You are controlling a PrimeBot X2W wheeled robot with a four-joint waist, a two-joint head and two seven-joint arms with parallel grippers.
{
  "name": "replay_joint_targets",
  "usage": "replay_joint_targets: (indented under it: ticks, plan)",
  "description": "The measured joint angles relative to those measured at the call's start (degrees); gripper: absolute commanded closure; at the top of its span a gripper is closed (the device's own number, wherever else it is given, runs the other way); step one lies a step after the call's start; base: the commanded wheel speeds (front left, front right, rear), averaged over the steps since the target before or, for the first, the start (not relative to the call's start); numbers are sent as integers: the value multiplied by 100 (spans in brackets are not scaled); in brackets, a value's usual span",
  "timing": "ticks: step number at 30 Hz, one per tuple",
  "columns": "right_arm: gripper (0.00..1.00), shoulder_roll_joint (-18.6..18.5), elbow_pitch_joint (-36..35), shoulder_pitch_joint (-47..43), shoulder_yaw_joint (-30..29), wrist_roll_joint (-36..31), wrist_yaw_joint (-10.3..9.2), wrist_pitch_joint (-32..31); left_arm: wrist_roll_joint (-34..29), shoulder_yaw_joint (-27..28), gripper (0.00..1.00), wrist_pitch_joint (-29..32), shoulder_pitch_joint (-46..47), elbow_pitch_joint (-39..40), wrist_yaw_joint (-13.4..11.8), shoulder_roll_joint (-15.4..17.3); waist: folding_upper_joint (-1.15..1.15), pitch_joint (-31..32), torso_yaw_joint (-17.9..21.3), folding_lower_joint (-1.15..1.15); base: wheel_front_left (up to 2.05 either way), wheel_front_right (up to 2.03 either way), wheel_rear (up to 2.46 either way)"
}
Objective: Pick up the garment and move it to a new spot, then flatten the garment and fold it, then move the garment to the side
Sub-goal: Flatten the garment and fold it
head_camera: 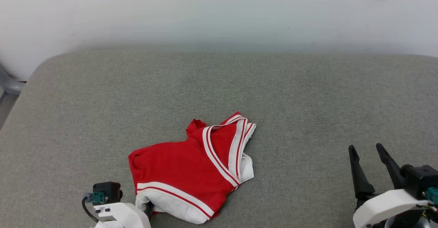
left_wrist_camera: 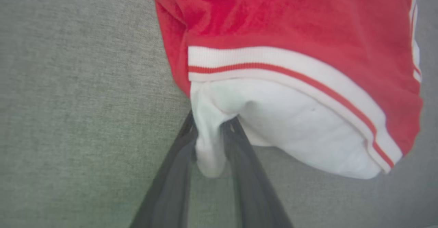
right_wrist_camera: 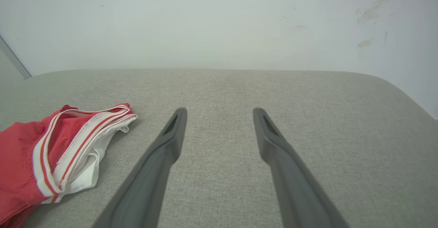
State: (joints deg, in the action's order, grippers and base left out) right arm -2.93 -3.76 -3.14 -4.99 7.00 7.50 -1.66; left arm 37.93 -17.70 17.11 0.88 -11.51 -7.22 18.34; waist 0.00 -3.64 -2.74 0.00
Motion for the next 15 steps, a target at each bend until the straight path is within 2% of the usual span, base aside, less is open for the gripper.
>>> replay_joint_targets:
  ticks: [4,8,10,11,15]
  plan:
    - [0,0,-35,-63,10,-4,0,-48,-266,43,0,-731,-2,-59,9,-55,0,114,7,0,0,0,0]
    - [0,0,-45,-166,18,-19,0,-90,-650,66,0,-1505,-3,-64,-91,-30,0,283,27,0,0,0,0]
    - [0,0,-47,-181,23,-19,0,-102,-704,79,0,-1653,-16,-63,-113,-33,0,327,32,0,0,0,0]
    - [0,-1,-75,-209,30,-19,0,-124,-789,108,0,-1976,-63,-25,-160,-48,0,401,44,0,0,0,0]
    - [0,0,-101,-254,31,-18,0,-135,-978,169,0,-2517,-68,164,-256,-51,0,486,65,0,0,0,0]
